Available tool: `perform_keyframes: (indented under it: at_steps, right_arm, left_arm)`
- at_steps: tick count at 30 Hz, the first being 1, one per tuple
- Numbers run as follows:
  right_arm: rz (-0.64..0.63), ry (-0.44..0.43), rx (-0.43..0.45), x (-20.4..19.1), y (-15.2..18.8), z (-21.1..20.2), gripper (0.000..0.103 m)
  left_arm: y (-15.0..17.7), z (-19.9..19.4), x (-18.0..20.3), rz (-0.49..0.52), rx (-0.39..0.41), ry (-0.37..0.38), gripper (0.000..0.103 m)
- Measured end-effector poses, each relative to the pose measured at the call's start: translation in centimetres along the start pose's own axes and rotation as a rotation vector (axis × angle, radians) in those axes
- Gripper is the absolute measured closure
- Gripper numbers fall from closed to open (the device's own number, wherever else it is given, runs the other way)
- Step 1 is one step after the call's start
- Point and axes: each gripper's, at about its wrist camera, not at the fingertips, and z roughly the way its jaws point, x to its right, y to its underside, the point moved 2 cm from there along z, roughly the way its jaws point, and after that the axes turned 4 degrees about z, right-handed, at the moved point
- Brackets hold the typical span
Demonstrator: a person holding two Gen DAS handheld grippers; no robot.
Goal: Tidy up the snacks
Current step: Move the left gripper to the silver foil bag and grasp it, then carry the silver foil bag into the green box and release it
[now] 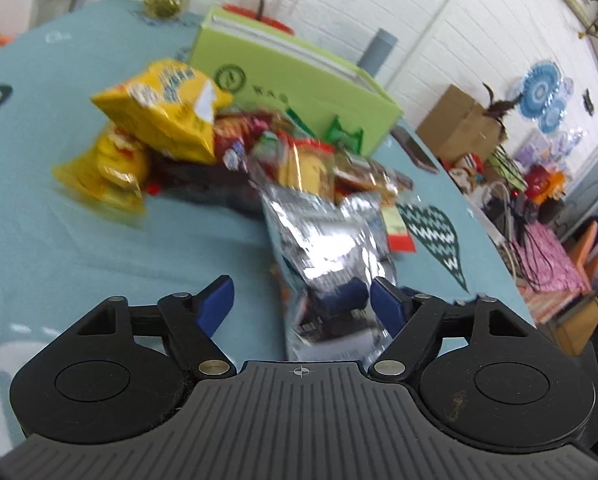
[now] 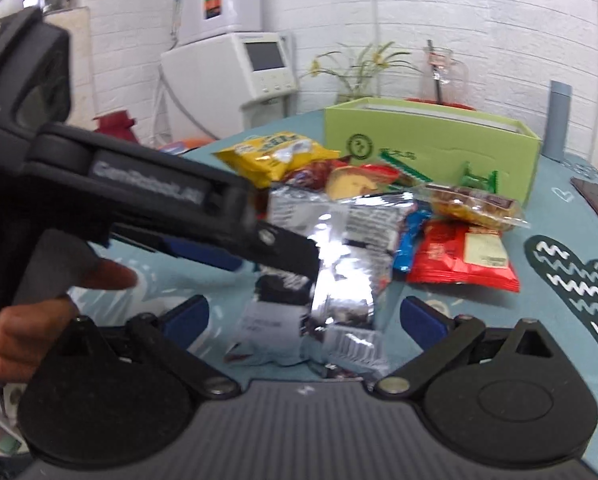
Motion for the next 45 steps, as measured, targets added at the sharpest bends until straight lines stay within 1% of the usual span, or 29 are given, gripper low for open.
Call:
perform_keyframes:
  at_steps: [2, 3, 4, 5, 6, 7, 8, 11, 14, 17, 20, 25, 30, 32, 34, 36, 39, 40, 41, 42, 44, 45]
  right_arm:
    - [0.023, 0.002, -0.006, 0.5, -0.1, 0.6, 0.002]
    - [0.027, 0.003, -0.012, 0.5, 0.0, 1.1, 0.002]
    - [0.026, -0.001, -0.023, 0.5, 0.1, 1.6, 0.003]
    - [0.022, -0.009, -0.040, 0.3, 0.4, 2.1, 0.005]
    - [0.014, -0.008, -0.051, 0.1, 0.7, 2.3, 0.022]
    - [-0.001, 0.006, -0.046, 0.0, 0.9, 2.2, 0.025]
    - [-0.003, 0.004, -0.038, 0.0, 0.8, 1.9, 0.027]
    - [0.020, -0.016, -0.019, 0.4, -0.1, 0.9, 0.030]
    - [0.007, -0.003, 0.032, 0.6, -1.7, -0.1, 0.030]
    - [-0.004, 0.002, 0.072, 1.6, -3.8, 0.0, 0.029]
    - [-0.022, 0.011, 0.093, 3.6, -6.9, 1.5, 0.029]
    - [-0.055, 0.003, 0.102, 6.2, -13.5, 6.6, 0.029]
    - [-0.096, 0.006, 0.051, 7.5, -19.5, 14.1, 0.029]
    - [-0.090, -0.009, 0.012, 8.6, -21.4, 17.4, 0.029]
    - [-0.076, -0.025, -0.032, 9.5, -22.4, 20.5, 0.029]
    - [-0.063, -0.037, -0.076, 10.1, -22.6, 23.4, 0.029]
    - [-0.038, -0.043, -0.106, 10.7, -22.4, 25.9, 0.027]
    - [-0.034, -0.047, -0.101, 10.8, -22.3, 26.1, 0.023]
    - [-0.031, -0.047, -0.093, 10.8, -22.3, 25.9, 0.022]
    - [-0.032, -0.047, -0.081, 10.7, -22.3, 25.4, 0.020]
    - [-0.037, -0.040, -0.041, 10.6, -22.5, 23.6, 0.016]
    - [-0.040, -0.034, -0.015, 10.4, -22.5, 22.3, 0.011]
  left_arm:
    - [-0.4, 0.2, 0.0, 0.010, 0.008, -0.018, 0.037]
    - [-0.4, 0.6, -0.1, 0.010, -0.002, -0.016, 0.037]
    - [-0.4, 1.0, -0.1, 0.007, -0.014, 0.001, 0.038]
    - [-0.2, 1.3, -0.1, 0.007, -0.030, 0.034, 0.049]
    - [0.1, 1.5, -0.2, 0.003, -0.045, 0.082, 0.060]
    - [0.2, 1.4, -0.2, -0.010, -0.049, 0.127, 0.079]
    - [0.1, 1.2, -0.1, -0.014, -0.050, 0.149, 0.082]
    - [-0.6, 0.3, 0.6, 0.002, -0.036, 0.170, 0.082]
    - [-2.1, -0.8, 1.8, 0.039, 0.010, 0.188, 0.082]
    - [-4.4, -1.1, 2.7, 0.075, 0.047, 0.201, 0.081]
    - [-8.0, 0.0, 3.1, 0.091, 0.067, 0.203, 0.081]
    - [-15.5, 3.0, 2.6, 0.139, 0.099, 0.183, 0.081]
    - [-23.2, 7.9, 0.0, 0.169, 0.091, 0.134, 0.081]
    - [-25.2, 10.1, -1.3, 0.177, 0.081, 0.096, 0.081]
    - [-26.4, 12.5, -2.9, 0.171, 0.060, 0.060, 0.080]
    - [-26.9, 14.7, -4.7, 0.153, 0.036, 0.039, 0.080]
    - [-26.9, 16.9, -6.7, 0.158, 0.028, -0.031, 0.063]
    - [-26.9, 17.1, -7.0, 0.167, 0.036, -0.059, 0.055]
    - [-26.7, 17.0, -7.4, 0.171, 0.048, -0.080, 0.052]
    - [-26.6, 16.7, -7.6, 0.169, 0.058, -0.087, 0.051]
    - [-26.3, 15.5, -7.9, 0.153, 0.070, -0.075, 0.050]
    - [-26.2, 14.6, -7.7, 0.142, 0.080, -0.067, 0.049]
